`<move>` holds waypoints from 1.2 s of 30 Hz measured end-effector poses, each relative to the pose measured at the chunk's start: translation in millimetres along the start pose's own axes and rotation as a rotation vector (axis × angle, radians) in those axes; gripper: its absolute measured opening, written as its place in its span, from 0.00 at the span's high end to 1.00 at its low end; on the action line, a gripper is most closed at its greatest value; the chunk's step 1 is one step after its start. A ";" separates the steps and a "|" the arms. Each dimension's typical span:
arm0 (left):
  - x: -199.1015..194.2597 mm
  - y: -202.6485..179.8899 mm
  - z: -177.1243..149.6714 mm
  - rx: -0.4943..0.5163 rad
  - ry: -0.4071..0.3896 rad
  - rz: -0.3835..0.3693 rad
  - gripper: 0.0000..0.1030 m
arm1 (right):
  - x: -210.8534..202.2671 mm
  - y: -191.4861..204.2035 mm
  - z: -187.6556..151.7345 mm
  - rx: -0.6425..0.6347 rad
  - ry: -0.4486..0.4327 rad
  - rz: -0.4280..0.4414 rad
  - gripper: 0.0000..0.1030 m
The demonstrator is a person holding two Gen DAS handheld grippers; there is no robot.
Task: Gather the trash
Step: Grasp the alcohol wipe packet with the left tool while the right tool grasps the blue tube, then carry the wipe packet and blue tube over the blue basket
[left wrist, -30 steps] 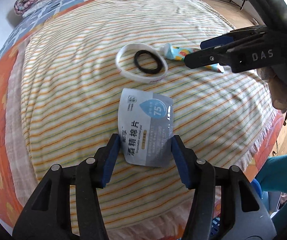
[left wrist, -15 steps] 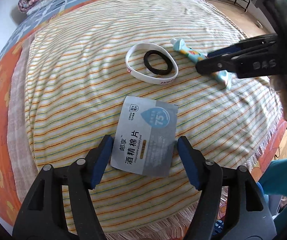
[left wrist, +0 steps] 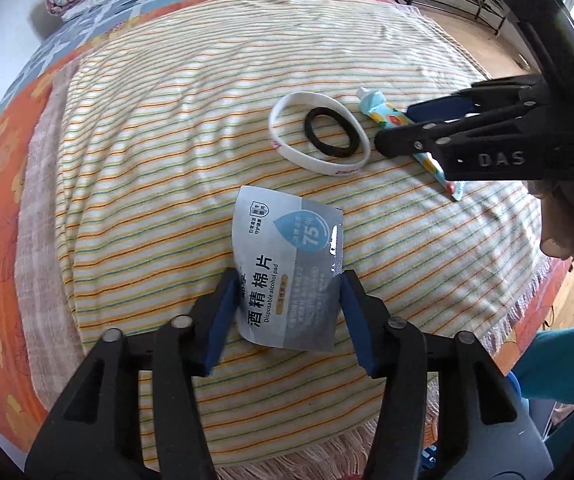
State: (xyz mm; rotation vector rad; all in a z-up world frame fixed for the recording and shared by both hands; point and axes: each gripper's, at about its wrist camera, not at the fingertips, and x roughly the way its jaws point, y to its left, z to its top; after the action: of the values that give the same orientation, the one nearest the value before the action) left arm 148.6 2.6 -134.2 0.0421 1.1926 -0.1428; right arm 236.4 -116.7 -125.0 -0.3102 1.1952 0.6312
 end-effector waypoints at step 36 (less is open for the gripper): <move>-91.3 -38.8 -50.0 0.015 -0.168 0.019 0.51 | -115.7 53.6 -84.0 -0.077 -0.135 -0.011 0.64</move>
State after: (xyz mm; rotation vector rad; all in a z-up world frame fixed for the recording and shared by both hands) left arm 64.3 -22.3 -66.3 0.0536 1.0229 -0.1359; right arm 113.9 -153.2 -41.5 -0.3336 1.0412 0.6798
